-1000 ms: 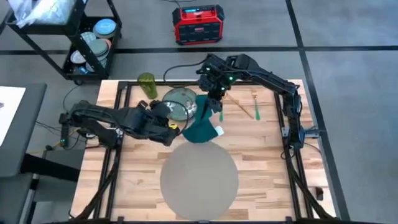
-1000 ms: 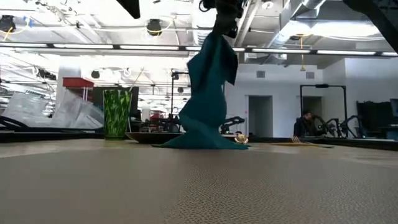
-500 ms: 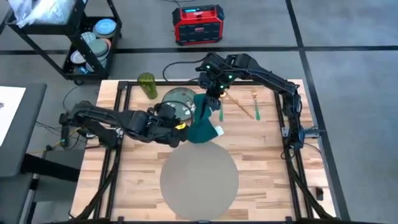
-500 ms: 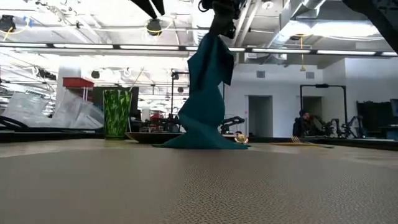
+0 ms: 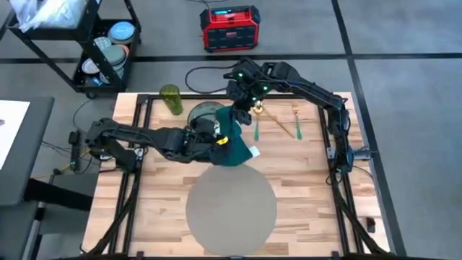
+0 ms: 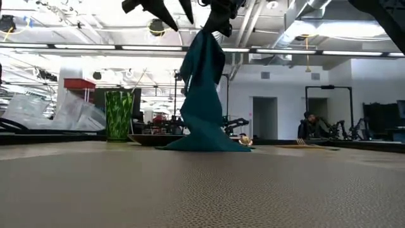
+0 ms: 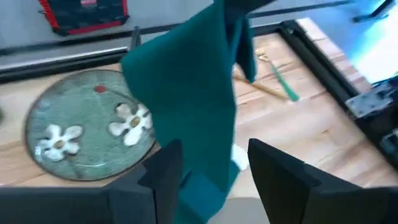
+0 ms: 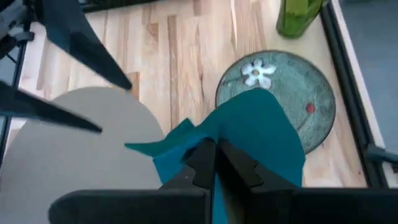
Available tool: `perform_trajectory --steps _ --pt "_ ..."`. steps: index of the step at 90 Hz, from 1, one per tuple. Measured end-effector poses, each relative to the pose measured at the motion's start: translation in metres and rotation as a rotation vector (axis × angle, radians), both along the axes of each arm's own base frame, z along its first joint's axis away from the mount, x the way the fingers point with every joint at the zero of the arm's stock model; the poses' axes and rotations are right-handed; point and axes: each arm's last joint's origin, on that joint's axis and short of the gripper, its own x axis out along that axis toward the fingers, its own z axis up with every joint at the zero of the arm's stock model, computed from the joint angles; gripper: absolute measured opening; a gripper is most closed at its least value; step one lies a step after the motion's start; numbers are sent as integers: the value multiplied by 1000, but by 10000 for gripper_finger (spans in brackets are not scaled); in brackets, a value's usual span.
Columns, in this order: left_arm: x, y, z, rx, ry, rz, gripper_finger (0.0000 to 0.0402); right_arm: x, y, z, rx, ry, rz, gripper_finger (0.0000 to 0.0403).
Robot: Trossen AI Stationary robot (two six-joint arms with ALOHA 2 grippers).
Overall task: Set table place
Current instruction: Fold the green napkin
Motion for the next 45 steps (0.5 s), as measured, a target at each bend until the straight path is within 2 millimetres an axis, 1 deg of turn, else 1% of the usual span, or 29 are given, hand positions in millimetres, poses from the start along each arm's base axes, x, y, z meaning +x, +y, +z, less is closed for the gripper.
perform_trajectory --steps 10,17,31,45 --pt "7 0 2 -33 -59 -27 167 1 -1 1 -7 -20 0 0" --pt "8 0 4 -35 -81 -31 167 2 -1 2 -12 -27 2 0" --pt "7 4 3 -38 -67 -14 167 4 -1 3 -23 -51 4 0" --pt "8 12 -1 -33 -17 -15 167 5 -2 4 -29 -61 8 0"
